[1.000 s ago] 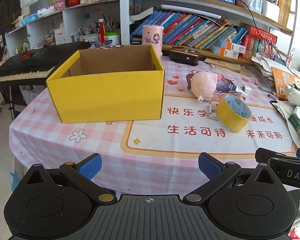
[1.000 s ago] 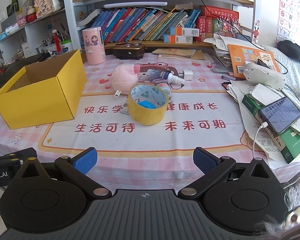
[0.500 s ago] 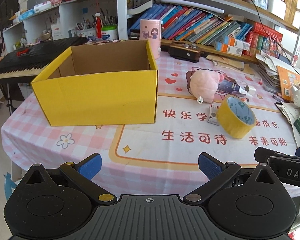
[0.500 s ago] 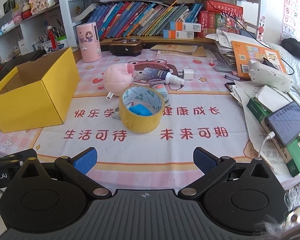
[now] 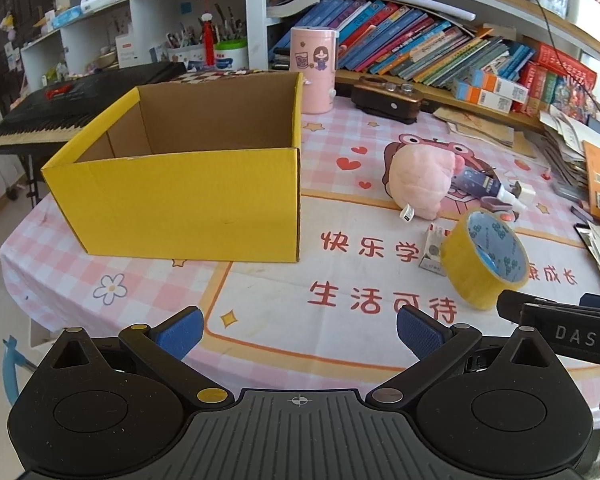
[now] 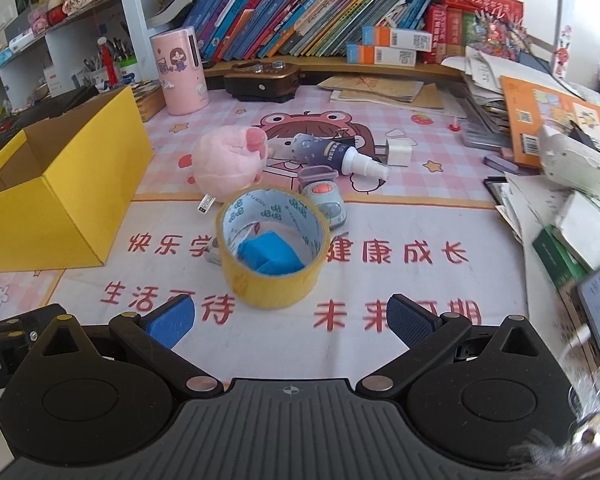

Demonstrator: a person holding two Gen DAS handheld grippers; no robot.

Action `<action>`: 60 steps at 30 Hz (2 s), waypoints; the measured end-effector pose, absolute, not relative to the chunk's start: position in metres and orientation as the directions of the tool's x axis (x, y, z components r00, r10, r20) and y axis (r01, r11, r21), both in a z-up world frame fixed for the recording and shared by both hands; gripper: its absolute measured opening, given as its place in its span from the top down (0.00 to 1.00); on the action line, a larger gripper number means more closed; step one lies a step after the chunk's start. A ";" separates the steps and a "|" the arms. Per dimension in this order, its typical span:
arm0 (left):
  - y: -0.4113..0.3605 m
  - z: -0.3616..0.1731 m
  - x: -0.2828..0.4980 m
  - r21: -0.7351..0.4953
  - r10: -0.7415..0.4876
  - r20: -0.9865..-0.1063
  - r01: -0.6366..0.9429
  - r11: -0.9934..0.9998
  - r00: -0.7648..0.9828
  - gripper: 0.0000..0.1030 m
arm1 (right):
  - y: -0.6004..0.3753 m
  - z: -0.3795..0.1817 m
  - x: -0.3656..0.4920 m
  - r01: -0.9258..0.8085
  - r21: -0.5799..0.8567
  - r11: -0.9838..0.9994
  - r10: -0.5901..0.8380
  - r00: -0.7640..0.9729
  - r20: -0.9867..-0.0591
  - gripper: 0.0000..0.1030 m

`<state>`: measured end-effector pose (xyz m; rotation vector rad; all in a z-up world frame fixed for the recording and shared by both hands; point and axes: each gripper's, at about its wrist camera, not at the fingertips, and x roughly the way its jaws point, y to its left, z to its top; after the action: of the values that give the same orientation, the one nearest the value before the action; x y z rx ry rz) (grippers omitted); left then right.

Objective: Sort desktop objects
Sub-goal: 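Reach the right gripper to the yellow tape roll and grasp its rim, then grasp the blue cloth with the left gripper while the right gripper lifts the tape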

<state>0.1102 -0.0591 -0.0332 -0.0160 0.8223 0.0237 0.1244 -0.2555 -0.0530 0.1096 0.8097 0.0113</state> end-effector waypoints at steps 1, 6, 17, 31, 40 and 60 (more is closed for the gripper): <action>-0.061 -0.033 0.112 -0.002 0.024 -0.734 -0.037 0.999 0.679 0.00 | -0.257 -0.055 0.129 0.024 0.104 0.994 0.060 0.685 -0.726 0.00; -0.065 -0.034 0.116 0.015 0.066 -0.740 -0.081 0.997 0.670 0.00 | -0.261 -0.064 0.152 -0.014 0.113 0.993 0.094 0.670 -0.736 0.00; -0.071 -0.030 0.124 0.009 0.097 -0.740 -0.135 0.991 0.665 0.00 | -0.268 -0.079 0.189 -0.066 0.146 0.987 0.155 0.630 -0.761 0.01; -0.090 -0.029 0.136 0.008 0.074 -0.735 -0.100 0.995 0.674 0.00 | -0.287 -0.046 0.184 -0.151 0.193 0.970 0.243 0.690 -0.682 0.24; -0.132 -0.040 0.158 -0.027 -0.072 -0.752 0.078 0.997 0.655 0.07 | -0.329 -0.027 0.167 -0.027 0.137 0.990 0.106 0.780 -0.617 0.24; -0.212 -0.091 0.200 -0.013 -0.196 -0.791 0.304 0.953 0.580 0.62 | -0.369 -0.034 0.154 0.017 0.057 0.998 0.024 0.766 -0.643 0.24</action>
<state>0.2004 -0.2116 -0.0914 0.1287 0.9069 -0.2927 0.1538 -0.3688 -0.0342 0.0607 0.6985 0.0038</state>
